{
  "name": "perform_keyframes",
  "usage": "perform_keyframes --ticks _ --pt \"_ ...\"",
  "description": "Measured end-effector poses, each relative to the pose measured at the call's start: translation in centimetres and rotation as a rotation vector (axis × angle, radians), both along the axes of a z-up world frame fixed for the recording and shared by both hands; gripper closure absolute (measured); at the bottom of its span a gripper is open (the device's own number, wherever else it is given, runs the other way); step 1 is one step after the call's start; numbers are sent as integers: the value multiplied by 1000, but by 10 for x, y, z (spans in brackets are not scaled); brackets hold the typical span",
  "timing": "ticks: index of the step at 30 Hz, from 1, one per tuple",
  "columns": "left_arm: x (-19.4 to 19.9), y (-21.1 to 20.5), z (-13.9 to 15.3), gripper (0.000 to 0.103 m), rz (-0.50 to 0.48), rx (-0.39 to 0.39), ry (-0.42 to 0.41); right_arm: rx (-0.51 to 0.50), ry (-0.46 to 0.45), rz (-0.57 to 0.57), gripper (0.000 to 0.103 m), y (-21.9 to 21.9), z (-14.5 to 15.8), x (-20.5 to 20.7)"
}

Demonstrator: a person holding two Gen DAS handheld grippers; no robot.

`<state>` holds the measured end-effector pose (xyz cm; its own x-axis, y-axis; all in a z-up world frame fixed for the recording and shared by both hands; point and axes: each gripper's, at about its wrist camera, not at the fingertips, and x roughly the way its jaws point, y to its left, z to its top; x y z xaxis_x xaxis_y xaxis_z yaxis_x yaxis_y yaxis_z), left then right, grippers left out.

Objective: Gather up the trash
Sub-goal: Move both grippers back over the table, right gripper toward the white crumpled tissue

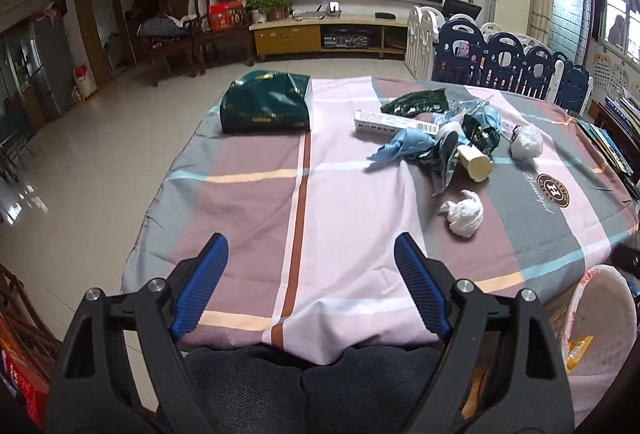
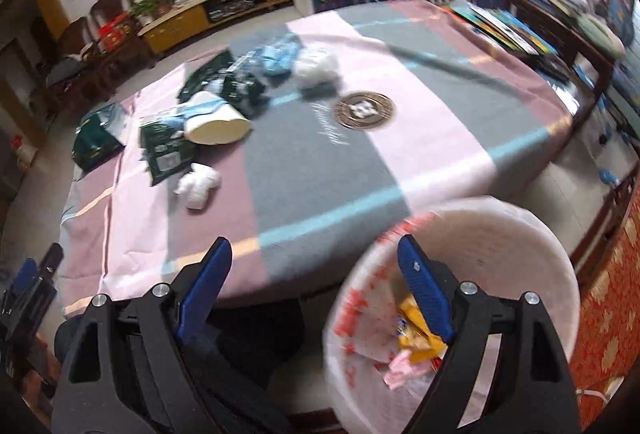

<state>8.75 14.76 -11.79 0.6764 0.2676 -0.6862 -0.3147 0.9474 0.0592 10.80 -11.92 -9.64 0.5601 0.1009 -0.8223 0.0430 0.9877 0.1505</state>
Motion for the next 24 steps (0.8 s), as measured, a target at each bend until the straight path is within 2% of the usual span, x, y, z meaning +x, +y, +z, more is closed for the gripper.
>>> perform_keyframes --ticks 3,6,9,18,19,20,22,24 --pt "2 9 -11 18 18 -9 7 -38 -41 80 20 40 -5 19" --pt "-1 19 -19 18 48 4 -2 -40 -26 134 20 77 -21 44" --pt "-1 31 -22 18 55 -70 -6 -42 -7 164 20 105 -35 69" --pt "1 38 -28 16 59 -123 0 -121 58 196 22 152 -73 114" --pt "1 39 -29 16 60 -129 0 -131 59 199 32 153 -75 114" --pt "1 40 -29 16 63 -134 2 -138 65 206 38 155 -77 114" --pt "2 41 -31 16 69 -140 10 -128 89 224 70 156 -83 114" --pt "3 40 -32 16 69 -143 20 -109 96 238 76 155 -86 112"
